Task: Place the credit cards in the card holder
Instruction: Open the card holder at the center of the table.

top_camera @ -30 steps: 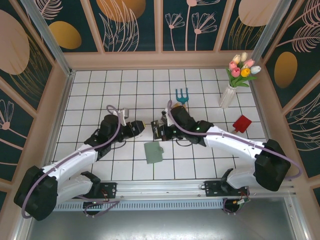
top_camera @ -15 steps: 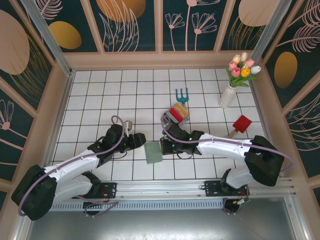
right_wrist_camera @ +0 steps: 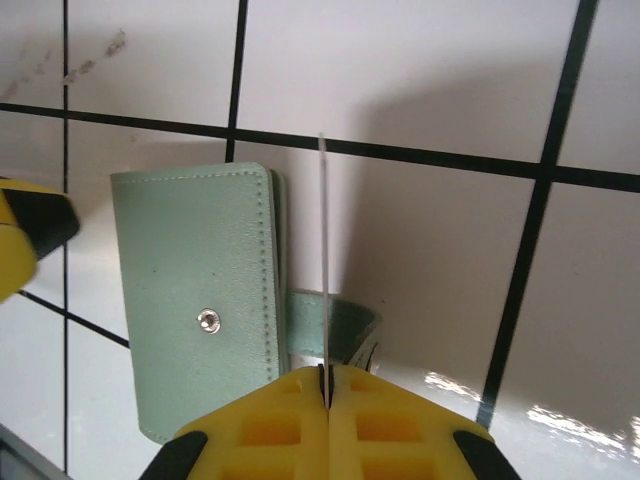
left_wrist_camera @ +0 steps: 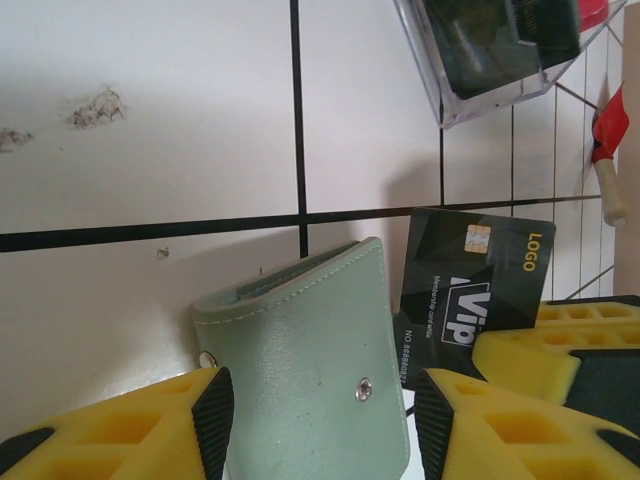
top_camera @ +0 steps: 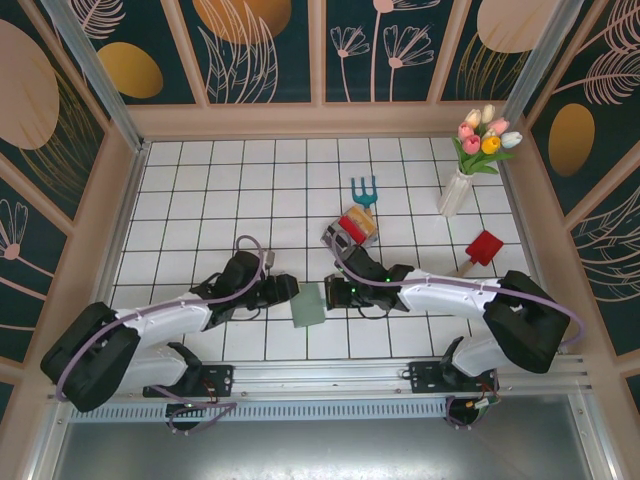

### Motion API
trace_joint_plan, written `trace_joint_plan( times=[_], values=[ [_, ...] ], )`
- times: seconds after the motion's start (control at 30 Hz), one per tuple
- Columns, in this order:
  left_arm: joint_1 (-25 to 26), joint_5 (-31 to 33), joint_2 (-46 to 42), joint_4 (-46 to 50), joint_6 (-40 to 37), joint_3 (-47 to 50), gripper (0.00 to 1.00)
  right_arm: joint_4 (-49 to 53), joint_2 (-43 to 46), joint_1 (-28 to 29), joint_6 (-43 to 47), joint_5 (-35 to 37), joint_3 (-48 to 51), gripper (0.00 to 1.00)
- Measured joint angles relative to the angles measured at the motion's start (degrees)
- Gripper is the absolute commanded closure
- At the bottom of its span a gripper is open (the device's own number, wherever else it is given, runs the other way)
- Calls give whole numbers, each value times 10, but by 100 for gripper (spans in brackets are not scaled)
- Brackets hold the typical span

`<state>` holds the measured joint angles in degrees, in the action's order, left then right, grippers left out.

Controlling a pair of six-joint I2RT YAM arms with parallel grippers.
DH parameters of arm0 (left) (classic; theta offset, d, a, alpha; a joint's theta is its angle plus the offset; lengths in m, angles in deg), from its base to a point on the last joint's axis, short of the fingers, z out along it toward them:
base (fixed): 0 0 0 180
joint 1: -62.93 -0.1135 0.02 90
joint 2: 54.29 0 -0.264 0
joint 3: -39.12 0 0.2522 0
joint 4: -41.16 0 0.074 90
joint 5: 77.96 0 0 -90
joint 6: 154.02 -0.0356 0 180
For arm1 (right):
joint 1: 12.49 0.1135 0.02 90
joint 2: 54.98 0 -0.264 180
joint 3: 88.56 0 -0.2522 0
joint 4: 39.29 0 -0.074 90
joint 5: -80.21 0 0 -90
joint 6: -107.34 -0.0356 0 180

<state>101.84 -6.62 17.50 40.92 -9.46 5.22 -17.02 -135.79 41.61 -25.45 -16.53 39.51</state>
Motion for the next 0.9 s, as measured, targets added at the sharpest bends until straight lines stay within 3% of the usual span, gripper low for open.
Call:
trace_joint_plan(
  times=[0.63,0.9],
  values=[
    [10,-17,88,-81,17,-8,46,-101,10,-38,-32,-105,52,100],
    [17,-13,90,-81,19,-22,44,-116,67,-56,-52,-120,63,100]
  ],
)
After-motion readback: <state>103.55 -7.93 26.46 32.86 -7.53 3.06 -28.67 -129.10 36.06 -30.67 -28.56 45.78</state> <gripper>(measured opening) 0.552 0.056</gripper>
